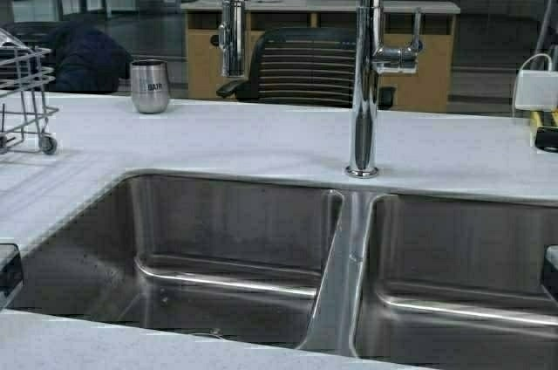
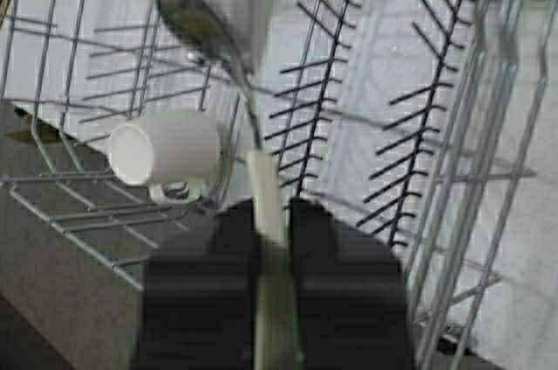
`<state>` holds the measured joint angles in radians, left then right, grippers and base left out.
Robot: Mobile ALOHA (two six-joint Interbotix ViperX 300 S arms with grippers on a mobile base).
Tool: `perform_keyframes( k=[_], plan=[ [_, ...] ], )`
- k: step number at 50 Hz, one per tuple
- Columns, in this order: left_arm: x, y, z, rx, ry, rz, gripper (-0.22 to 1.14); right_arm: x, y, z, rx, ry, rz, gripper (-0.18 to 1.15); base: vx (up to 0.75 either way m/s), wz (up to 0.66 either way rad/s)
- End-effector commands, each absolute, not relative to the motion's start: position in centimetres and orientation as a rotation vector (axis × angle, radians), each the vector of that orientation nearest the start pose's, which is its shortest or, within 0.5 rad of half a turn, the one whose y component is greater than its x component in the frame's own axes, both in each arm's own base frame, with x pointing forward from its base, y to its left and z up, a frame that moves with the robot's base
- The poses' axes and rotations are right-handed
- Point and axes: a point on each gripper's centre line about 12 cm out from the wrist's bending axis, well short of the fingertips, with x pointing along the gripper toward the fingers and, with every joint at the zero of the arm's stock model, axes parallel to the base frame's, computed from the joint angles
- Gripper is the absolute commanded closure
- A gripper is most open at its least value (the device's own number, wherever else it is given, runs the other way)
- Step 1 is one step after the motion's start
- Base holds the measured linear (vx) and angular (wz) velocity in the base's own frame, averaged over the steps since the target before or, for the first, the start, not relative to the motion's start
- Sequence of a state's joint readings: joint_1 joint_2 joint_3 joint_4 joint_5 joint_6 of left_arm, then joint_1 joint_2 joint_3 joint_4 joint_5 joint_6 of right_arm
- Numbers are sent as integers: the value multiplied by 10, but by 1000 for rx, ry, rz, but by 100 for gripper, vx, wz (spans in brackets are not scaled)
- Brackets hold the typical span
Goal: Wash the pan
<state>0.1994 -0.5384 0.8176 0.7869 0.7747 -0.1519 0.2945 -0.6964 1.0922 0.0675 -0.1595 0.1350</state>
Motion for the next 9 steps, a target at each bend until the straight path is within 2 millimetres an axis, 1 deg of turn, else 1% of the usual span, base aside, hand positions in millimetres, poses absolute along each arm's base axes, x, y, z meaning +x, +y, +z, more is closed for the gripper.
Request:
perform_keyframes(
  k=[1,9],
  plan=[
    [244,122,240,587,1097,438,89,237,71,261,166,236,261,90,0,2],
    [250,145,218,557,1202,458,89,235,70,263,167,227,263,90,0,0]
  ],
)
